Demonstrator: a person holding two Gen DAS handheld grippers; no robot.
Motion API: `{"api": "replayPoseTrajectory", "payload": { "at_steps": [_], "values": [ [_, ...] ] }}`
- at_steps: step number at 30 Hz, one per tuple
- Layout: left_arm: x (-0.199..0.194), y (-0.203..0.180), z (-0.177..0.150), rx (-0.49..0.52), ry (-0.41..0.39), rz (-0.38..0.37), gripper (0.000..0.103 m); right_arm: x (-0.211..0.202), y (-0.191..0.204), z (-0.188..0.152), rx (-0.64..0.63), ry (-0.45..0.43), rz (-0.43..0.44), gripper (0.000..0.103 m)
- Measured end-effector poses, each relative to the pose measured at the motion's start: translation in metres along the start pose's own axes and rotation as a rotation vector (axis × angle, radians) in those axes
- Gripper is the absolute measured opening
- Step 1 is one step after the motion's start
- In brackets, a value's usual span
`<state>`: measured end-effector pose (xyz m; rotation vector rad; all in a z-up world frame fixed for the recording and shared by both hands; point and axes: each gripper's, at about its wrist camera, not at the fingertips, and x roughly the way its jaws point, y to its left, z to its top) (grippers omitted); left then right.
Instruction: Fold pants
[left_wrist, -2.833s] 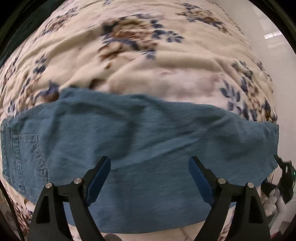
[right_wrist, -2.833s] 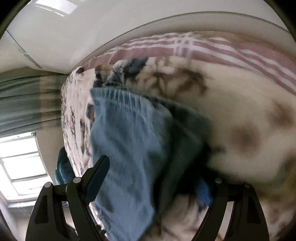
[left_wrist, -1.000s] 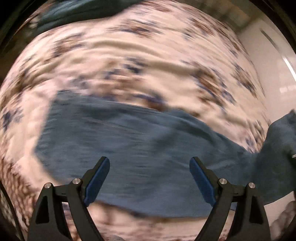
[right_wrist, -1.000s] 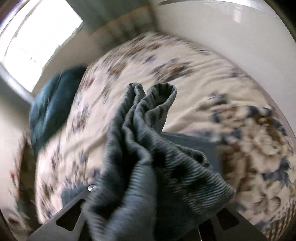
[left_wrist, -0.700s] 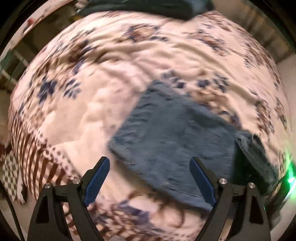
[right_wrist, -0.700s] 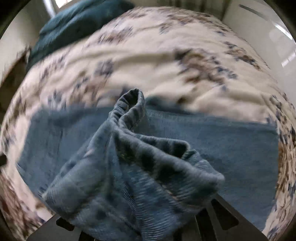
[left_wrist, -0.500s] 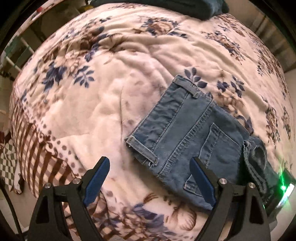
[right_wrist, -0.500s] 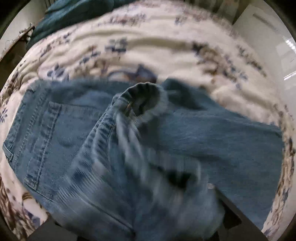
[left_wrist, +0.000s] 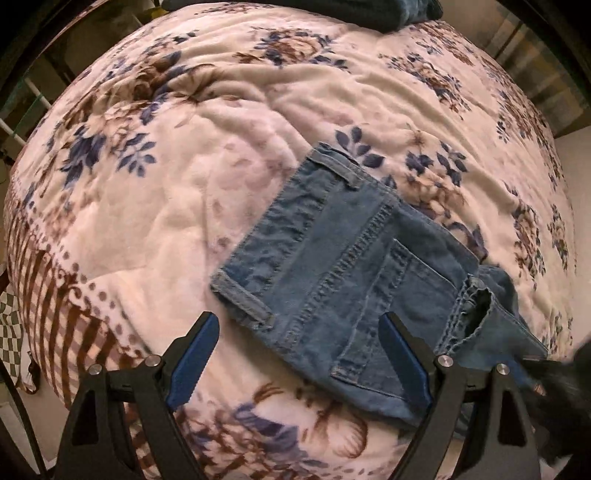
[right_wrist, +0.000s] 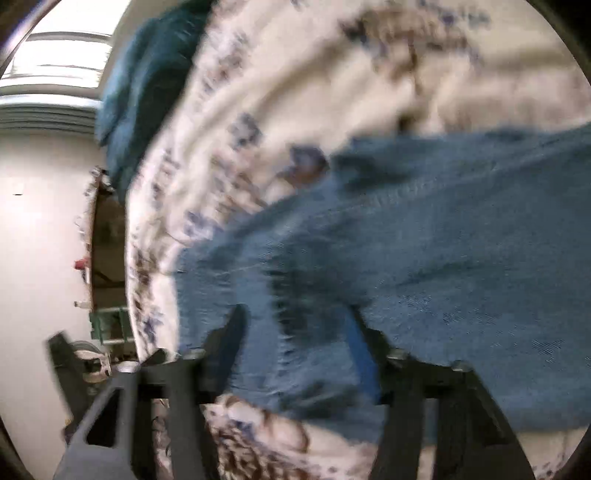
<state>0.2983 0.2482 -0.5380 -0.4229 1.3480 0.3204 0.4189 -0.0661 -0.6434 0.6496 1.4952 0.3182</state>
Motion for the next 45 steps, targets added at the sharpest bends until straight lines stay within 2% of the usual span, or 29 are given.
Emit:
{"api": "replayPoseTrajectory", "payload": {
  "at_steps": [2, 5, 7, 9, 12, 14, 16, 17, 18, 19, 21, 23, 25, 28, 30, 31, 33, 34, 36, 37, 38, 40, 42, 45],
  "values": [
    [0.003, -0.012, 0.000, 0.007, 0.016, -0.032, 0.088, 0.035, -0.006, 0.002, 0.008, 0.137, -0.036, 0.048],
    [0.006, -0.050, 0.003, 0.054, 0.034, -0.113, 0.088, 0.028, -0.009, 0.001, 0.011, 0.132, -0.017, 0.048],
    [0.013, -0.080, 0.008, 0.128, 0.057, -0.153, 0.088, -0.009, -0.016, -0.003, 0.018, 0.051, -0.010, 0.048],
    [0.026, -0.116, 0.012, 0.232, 0.092, -0.174, 0.088, -0.048, -0.030, -0.006, 0.032, -0.032, -0.048, 0.053],
    [0.061, -0.166, 0.016, 0.370, 0.201, -0.211, 0.088, -0.108, -0.069, -0.009, 0.114, -0.150, -0.120, 0.054],
    [0.093, -0.195, 0.014, 0.458, 0.281, -0.180, 0.085, -0.138, -0.099, -0.009, 0.183, -0.199, -0.149, 0.054],
    [0.108, -0.206, 0.011, 0.499, 0.301, -0.128, 0.050, -0.159, -0.127, -0.011, 0.241, -0.231, -0.187, 0.055],
    [0.110, -0.208, 0.010, 0.516, 0.286, -0.104, 0.043, -0.168, -0.142, -0.012, 0.273, -0.247, -0.204, 0.055],
    [0.106, -0.208, 0.009, 0.534, 0.271, -0.111, 0.028, -0.176, -0.153, -0.013, 0.295, -0.260, -0.207, 0.055],
    [0.102, -0.205, 0.009, 0.546, 0.262, -0.112, 0.026, -0.182, -0.162, -0.016, 0.313, -0.268, -0.216, 0.055],
    [0.102, -0.195, 0.013, 0.555, 0.237, -0.076, 0.027, -0.189, -0.177, -0.022, 0.342, -0.273, -0.222, 0.055],
    [0.109, -0.179, 0.024, 0.470, 0.276, -0.109, 0.029, -0.190, -0.186, -0.028, 0.365, -0.258, -0.215, 0.055],
    [0.102, -0.176, 0.028, 0.442, 0.285, -0.128, 0.035, -0.186, -0.187, -0.035, 0.379, -0.229, -0.183, 0.055],
    [0.070, -0.162, 0.026, 0.411, 0.248, -0.123, 0.042, -0.171, -0.183, -0.052, 0.399, -0.178, -0.133, 0.054],
    [0.046, -0.144, 0.019, 0.371, 0.206, -0.106, 0.053, -0.160, -0.177, -0.061, 0.422, -0.137, -0.133, 0.055],
    [0.039, -0.136, 0.014, 0.346, 0.197, -0.133, 0.057, -0.154, -0.172, -0.064, 0.422, -0.127, -0.107, 0.055],
    [0.031, -0.127, 0.002, 0.299, 0.201, -0.191, 0.058, -0.138, -0.156, -0.063, 0.376, -0.105, -0.056, 0.055],
    [0.033, -0.127, -0.009, 0.293, 0.221, -0.244, 0.060, -0.131, -0.149, -0.061, 0.347, -0.100, -0.051, 0.055],
    [0.055, -0.143, -0.029, 0.326, 0.303, -0.284, 0.060, -0.106, -0.133, -0.051, 0.280, -0.076, -0.058, 0.054],
    [0.069, -0.146, -0.038, 0.346, 0.349, -0.274, 0.060, -0.089, -0.126, -0.046, 0.249, -0.040, -0.049, 0.054],
    [0.080, -0.149, -0.046, 0.373, 0.375, -0.232, 0.060, -0.075, -0.123, -0.044, 0.227, -0.004, -0.052, 0.054],
    [0.092, -0.148, -0.063, 0.481, 0.386, -0.170, 0.057, -0.059, -0.122, -0.047, 0.213, 0.052, -0.098, 0.053],
    [0.084, -0.146, -0.072, 0.570, 0.379, -0.159, 0.057, -0.055, -0.124, -0.056, 0.189, 0.103, -0.135, 0.040],
    [0.075, -0.137, -0.079, 0.620, 0.404, -0.151, 0.057, -0.059, -0.135, -0.071, 0.175, 0.155, -0.194, 0.034]
  ]
}}
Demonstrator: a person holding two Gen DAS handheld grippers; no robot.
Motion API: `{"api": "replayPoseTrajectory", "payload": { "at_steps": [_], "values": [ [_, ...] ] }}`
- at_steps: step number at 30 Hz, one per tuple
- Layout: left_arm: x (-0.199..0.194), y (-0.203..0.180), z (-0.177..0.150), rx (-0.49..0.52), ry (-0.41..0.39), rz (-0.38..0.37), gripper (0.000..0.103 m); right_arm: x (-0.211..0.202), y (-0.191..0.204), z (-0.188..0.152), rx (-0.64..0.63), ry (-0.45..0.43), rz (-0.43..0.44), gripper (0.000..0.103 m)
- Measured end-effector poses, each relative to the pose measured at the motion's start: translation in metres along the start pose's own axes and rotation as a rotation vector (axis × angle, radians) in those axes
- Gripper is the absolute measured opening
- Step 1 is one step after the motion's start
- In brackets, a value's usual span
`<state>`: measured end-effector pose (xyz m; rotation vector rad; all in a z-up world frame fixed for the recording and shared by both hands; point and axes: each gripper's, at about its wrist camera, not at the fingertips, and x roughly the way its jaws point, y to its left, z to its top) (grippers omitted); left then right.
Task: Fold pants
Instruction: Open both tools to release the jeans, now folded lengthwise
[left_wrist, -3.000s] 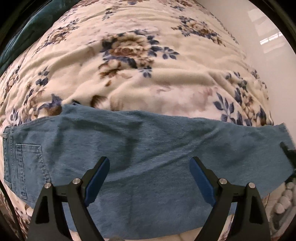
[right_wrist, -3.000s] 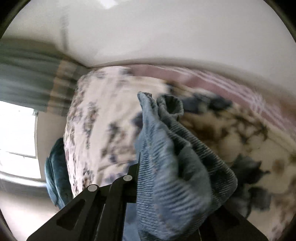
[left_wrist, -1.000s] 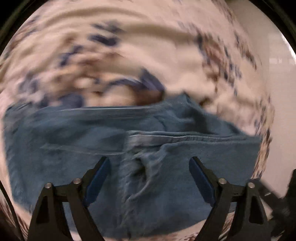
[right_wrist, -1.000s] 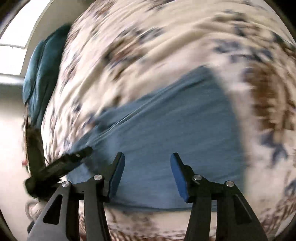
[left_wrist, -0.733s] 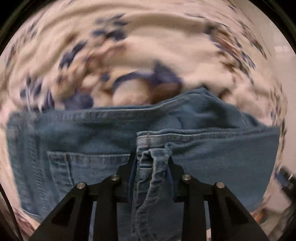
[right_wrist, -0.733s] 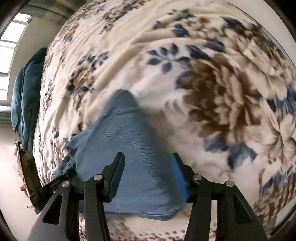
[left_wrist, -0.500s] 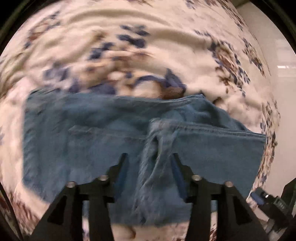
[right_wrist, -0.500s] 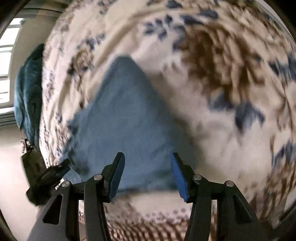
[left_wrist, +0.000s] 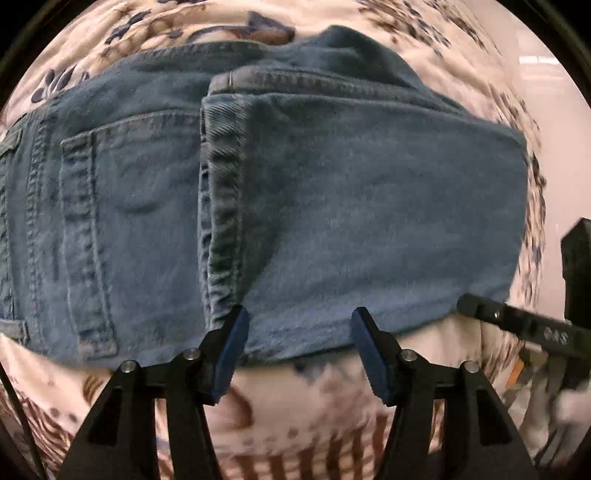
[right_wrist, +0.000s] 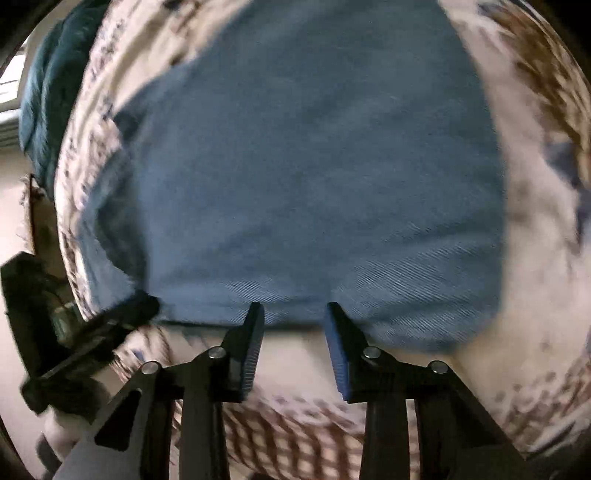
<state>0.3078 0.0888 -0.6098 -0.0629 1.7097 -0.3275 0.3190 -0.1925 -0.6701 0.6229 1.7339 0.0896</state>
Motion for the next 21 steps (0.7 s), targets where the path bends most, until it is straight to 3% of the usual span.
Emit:
{"api": "replayPoseTrajectory", "payload": {
  "at_steps": [2, 4, 8, 11, 13, 15, 19, 21],
  "values": [
    [-0.005, -0.001, -0.005, 0.002, 0.021, 0.015, 0.056, 0.005, -0.008, -0.003, 0.049, 0.049, -0.013, 0.034],
    [-0.014, -0.008, -0.006, 0.007, 0.018, 0.072, 0.057, 0.001, -0.002, -0.004, 0.046, 0.045, 0.026, 0.034],
    [-0.041, -0.022, 0.000, -0.031, -0.104, 0.082, 0.068, -0.020, 0.032, -0.009, -0.010, -0.064, 0.082, 0.035],
    [-0.018, -0.025, 0.011, -0.065, -0.088, 0.067, 0.071, -0.014, 0.045, -0.003, 0.000, -0.107, 0.080, 0.035],
    [0.004, -0.022, 0.012, -0.069, -0.055, 0.102, 0.070, -0.004, 0.039, 0.002, 0.033, -0.126, -0.017, 0.031],
    [0.013, -0.024, 0.011, -0.041, -0.064, 0.117, 0.070, -0.001, 0.013, 0.004, 0.112, -0.140, -0.087, 0.000],
    [0.013, -0.031, 0.010, -0.032, -0.072, 0.099, 0.070, -0.014, -0.046, -0.003, 0.297, -0.162, -0.012, 0.000],
    [0.002, -0.018, 0.000, -0.037, -0.077, 0.093, 0.070, -0.015, -0.053, -0.005, 0.333, -0.141, 0.023, 0.000]
  ]
}}
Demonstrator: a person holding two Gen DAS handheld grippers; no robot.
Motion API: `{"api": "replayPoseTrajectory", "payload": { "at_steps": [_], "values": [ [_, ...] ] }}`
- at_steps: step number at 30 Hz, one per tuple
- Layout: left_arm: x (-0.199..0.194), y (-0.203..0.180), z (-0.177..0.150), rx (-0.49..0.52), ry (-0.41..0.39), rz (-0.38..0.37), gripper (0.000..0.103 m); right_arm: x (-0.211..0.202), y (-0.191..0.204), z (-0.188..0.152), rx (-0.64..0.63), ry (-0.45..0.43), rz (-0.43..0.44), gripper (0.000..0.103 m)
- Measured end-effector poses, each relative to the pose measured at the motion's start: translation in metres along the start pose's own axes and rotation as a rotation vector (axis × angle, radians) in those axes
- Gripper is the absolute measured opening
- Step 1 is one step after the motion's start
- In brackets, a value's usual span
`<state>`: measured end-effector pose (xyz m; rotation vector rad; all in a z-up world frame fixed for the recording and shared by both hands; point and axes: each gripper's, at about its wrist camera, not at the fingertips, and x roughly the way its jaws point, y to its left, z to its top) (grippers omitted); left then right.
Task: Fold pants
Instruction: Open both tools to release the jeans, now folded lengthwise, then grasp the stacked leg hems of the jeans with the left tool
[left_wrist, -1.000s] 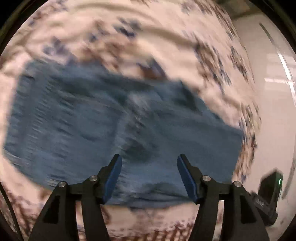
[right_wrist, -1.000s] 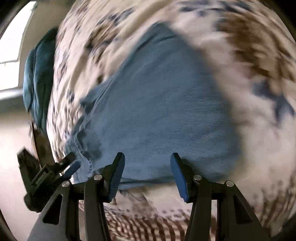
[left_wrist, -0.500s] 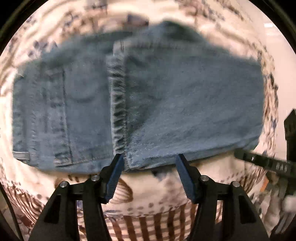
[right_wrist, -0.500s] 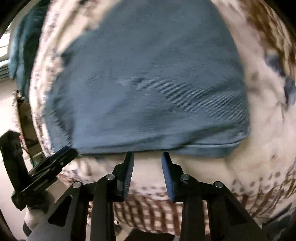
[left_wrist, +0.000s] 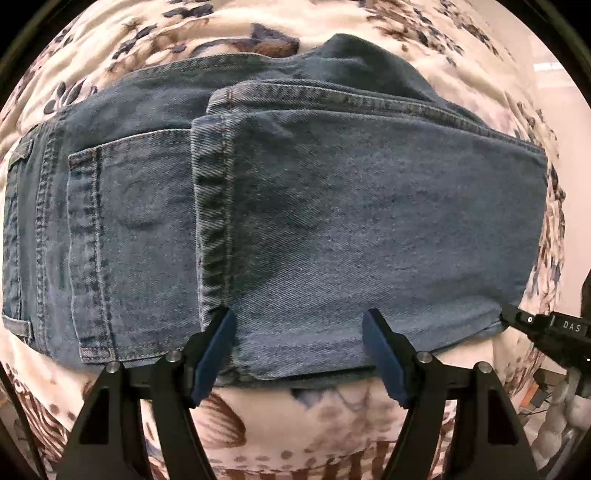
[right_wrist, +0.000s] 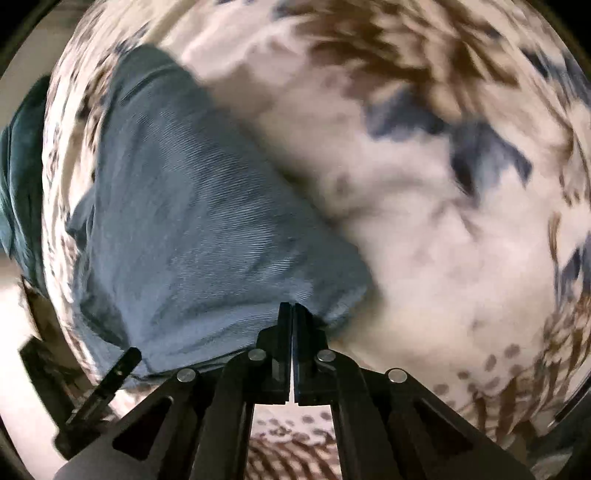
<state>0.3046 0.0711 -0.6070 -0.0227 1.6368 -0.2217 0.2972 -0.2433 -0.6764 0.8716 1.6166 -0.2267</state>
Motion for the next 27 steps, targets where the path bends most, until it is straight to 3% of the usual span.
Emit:
{"api": "replayPoseTrajectory", "payload": {
  "at_steps": [2, 4, 6, 8, 9, 11, 13, 14, 19, 21, 25, 27],
  "values": [
    [-0.004, 0.006, -0.001, 0.000, 0.002, 0.009, 0.070, -0.002, 0.004, -0.002, -0.009, 0.028, -0.016, 0.000],
    [-0.004, 0.009, 0.000, 0.001, 0.002, 0.013, 0.070, -0.012, 0.007, -0.006, 0.014, 0.033, 0.055, 0.010],
    [-0.006, 0.004, 0.000, -0.005, 0.005, 0.012, 0.070, -0.025, 0.005, -0.007, 0.043, -0.007, 0.067, 0.025],
    [-0.006, 0.000, 0.003, -0.010, 0.006, 0.010, 0.070, -0.029, -0.005, -0.008, 0.074, -0.022, 0.069, 0.051],
    [-0.007, 0.000, 0.004, -0.011, 0.004, 0.009, 0.070, -0.024, -0.009, -0.006, 0.106, -0.013, 0.075, 0.054],
    [-0.005, -0.002, 0.001, 0.000, 0.002, 0.013, 0.070, -0.012, -0.021, 0.001, 0.135, 0.032, 0.089, 0.054],
    [-0.003, -0.004, -0.001, 0.010, -0.003, 0.019, 0.070, -0.002, -0.032, 0.003, 0.183, 0.047, 0.129, 0.030],
    [0.000, -0.005, 0.000, 0.014, -0.004, 0.022, 0.070, 0.001, -0.036, 0.001, 0.182, 0.042, 0.133, 0.025],
    [0.005, -0.009, -0.005, 0.025, -0.005, 0.005, 0.070, -0.012, -0.031, -0.008, 0.149, -0.067, 0.215, 0.016],
    [0.006, -0.008, -0.006, 0.025, 0.000, -0.008, 0.070, -0.014, -0.040, -0.010, 0.143, -0.096, 0.193, 0.016],
    [-0.007, -0.004, -0.013, -0.022, -0.003, -0.024, 0.070, -0.015, -0.040, -0.011, 0.131, -0.044, 0.166, 0.020],
    [-0.022, 0.004, -0.024, -0.096, -0.018, -0.073, 0.070, -0.021, -0.025, -0.021, 0.109, -0.028, 0.174, 0.035]
  ]
}}
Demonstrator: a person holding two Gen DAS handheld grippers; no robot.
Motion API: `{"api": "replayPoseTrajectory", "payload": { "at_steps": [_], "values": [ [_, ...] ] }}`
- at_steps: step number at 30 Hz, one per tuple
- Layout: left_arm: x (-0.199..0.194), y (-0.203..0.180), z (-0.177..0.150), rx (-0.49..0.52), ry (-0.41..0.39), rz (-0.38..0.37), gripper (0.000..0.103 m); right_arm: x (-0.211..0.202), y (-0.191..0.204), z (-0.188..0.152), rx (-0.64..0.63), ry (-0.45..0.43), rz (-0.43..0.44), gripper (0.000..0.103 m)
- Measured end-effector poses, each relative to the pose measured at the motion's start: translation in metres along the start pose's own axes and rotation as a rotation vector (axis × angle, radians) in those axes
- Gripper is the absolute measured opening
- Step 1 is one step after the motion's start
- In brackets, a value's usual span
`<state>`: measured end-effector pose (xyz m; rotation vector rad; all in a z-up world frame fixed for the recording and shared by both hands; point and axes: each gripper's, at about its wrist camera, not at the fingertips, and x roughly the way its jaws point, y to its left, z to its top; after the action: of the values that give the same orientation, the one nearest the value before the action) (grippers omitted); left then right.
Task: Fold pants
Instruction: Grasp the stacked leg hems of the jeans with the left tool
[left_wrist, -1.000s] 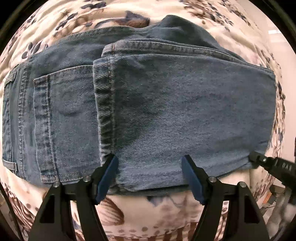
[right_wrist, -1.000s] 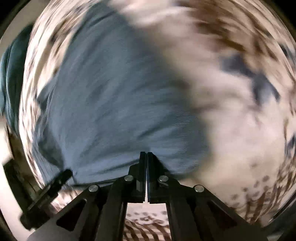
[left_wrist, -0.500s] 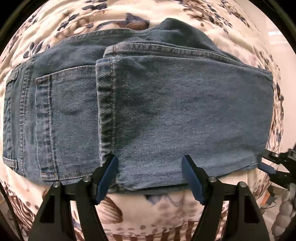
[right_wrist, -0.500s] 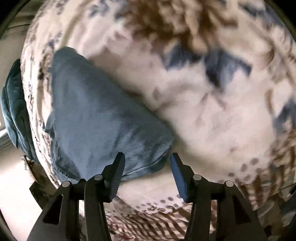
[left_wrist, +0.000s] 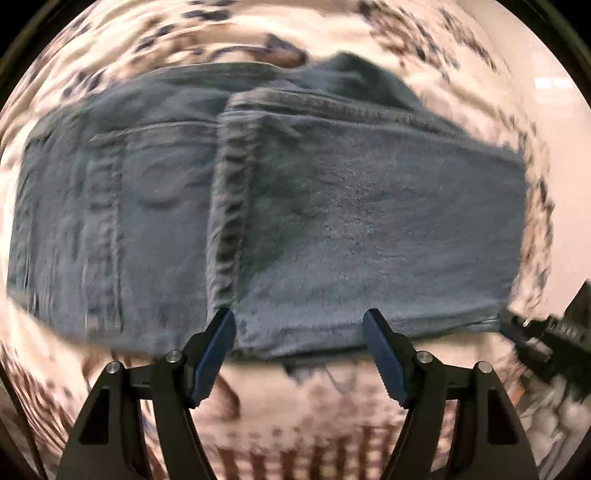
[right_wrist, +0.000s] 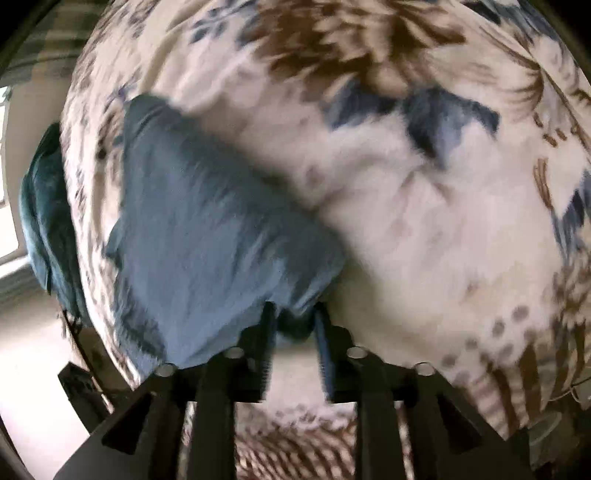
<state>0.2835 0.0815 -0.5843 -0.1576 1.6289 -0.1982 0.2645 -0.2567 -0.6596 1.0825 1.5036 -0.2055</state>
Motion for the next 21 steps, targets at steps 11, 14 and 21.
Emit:
{"api": "replayPoseTrajectory", "payload": {
  "at_steps": [11, 14, 21],
  "values": [
    [0.011, 0.027, -0.033, -0.394, 0.022, -0.191, 0.070, 0.037, 0.007, -0.028, 0.167, 0.046, 0.074, 0.023],
    [0.020, 0.023, -0.031, -0.372, 0.030, -0.171, 0.070, 0.030, 0.007, -0.028, 0.145, 0.000, 0.049, 0.021],
    [0.029, 0.018, -0.020, -0.336, 0.032, -0.093, 0.070, 0.043, 0.001, -0.009, 0.114, 0.022, 0.018, 0.022]
  ]
}}
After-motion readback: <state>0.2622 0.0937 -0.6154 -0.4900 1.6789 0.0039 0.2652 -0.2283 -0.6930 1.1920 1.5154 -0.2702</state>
